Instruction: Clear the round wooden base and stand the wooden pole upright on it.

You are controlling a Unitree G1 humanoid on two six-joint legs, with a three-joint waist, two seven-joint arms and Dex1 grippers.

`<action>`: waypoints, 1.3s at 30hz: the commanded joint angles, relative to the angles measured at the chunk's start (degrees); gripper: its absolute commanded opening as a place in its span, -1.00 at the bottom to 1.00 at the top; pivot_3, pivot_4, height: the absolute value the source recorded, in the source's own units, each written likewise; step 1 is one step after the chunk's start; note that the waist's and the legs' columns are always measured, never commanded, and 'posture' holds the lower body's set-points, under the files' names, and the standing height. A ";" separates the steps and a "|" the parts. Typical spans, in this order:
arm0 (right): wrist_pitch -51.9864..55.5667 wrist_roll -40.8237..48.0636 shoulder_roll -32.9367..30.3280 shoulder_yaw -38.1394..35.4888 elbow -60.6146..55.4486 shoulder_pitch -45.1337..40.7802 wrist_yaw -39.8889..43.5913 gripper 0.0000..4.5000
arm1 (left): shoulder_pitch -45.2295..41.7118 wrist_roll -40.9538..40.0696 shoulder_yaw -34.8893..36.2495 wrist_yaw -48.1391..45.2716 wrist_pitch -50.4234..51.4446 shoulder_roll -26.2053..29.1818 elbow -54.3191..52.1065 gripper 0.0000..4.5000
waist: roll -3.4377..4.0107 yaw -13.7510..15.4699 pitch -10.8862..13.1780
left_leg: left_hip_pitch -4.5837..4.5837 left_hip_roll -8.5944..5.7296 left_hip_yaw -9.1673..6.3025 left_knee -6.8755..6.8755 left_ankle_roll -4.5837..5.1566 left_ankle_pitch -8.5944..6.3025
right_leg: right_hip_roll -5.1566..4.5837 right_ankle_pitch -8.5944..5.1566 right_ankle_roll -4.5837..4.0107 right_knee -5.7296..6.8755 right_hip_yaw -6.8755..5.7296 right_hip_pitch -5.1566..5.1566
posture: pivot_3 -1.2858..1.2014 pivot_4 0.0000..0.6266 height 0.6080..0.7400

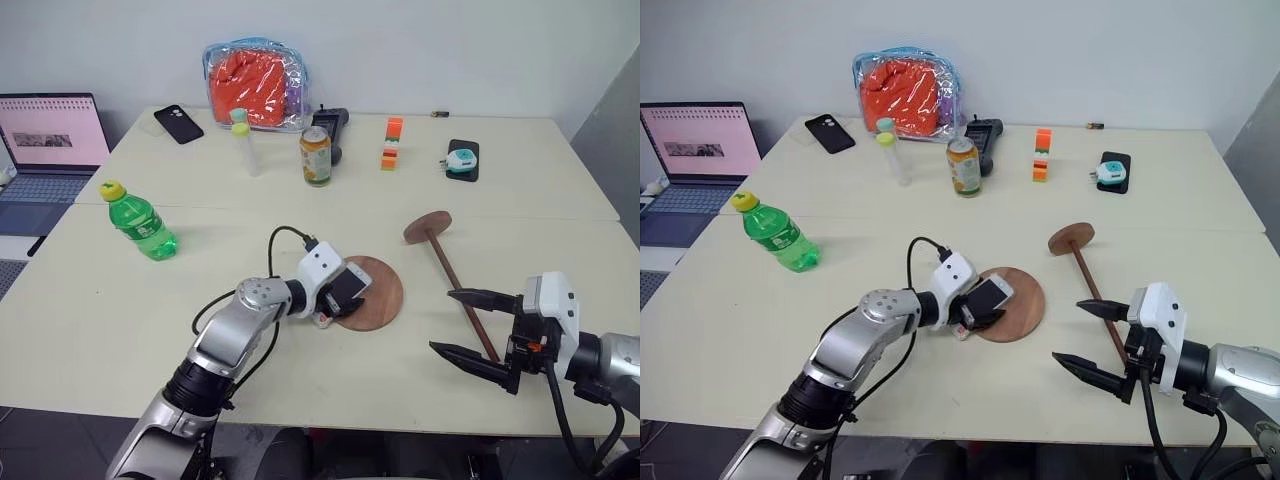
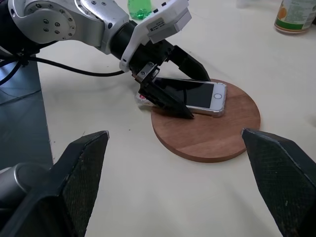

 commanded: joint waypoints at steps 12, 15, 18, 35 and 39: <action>-2.50 -1.08 -0.35 -0.09 -0.91 0.01 1.51 1.00 | 0.77 0.23 -2.52 -1.05 5.28 0.52 -4.12 0.46 | 0.00 0.25 -0.02 | 0.03 0.00 0.00 0.00 -0.01 0.00 | 0.00 0.00 0.00 0.00 0.01 0.03 | 0.03 -0.52 1.00; -2.56 -1.23 -0.28 0.21 -0.90 -0.26 1.36 1.00 | 0.78 0.32 -2.25 -1.17 4.05 0.73 -4.38 0.46 | 0.00 0.33 -0.02 | 0.03 0.00 0.01 0.00 -0.01 0.00 | 0.00 0.00 0.00 0.00 0.02 0.03 | 0.03 -0.52 1.00; -2.38 -0.97 -0.34 0.24 -1.00 -0.95 1.26 1.00 | 0.36 -0.29 1.12 -0.69 2.70 1.33 -4.87 0.46 | 0.00 0.35 -0.02 | 0.03 0.00 0.02 0.00 -0.01 0.00 | -0.01 0.00 0.00 0.00 0.02 0.03 | 0.03 -0.52 1.00; -1.24 1.49 -1.92 11.93 4.73 -20.67 8.09 1.00 | 15.68 -8.10 30.94 -6.64 -2.85 19.00 -7.95 0.46 | -0.08 -0.30 0.05 | -0.05 0.13 0.03 -0.08 -0.01 0.00 | -0.14 0.00 -0.01 -0.02 0.01 -0.19 | 0.03 -0.52 1.00; -1.46 1.04 -1.35 15.45 6.99 -25.06 10.37 1.00 | 22.69 -9.33 39.01 -6.06 -4.26 19.89 -6.27 0.46 | -0.12 -0.31 0.07 | -0.13 0.15 -0.06 -0.05 -0.01 0.00 | -0.21 0.00 -0.01 -0.04 0.00 -0.22 | 0.03 -0.52 1.00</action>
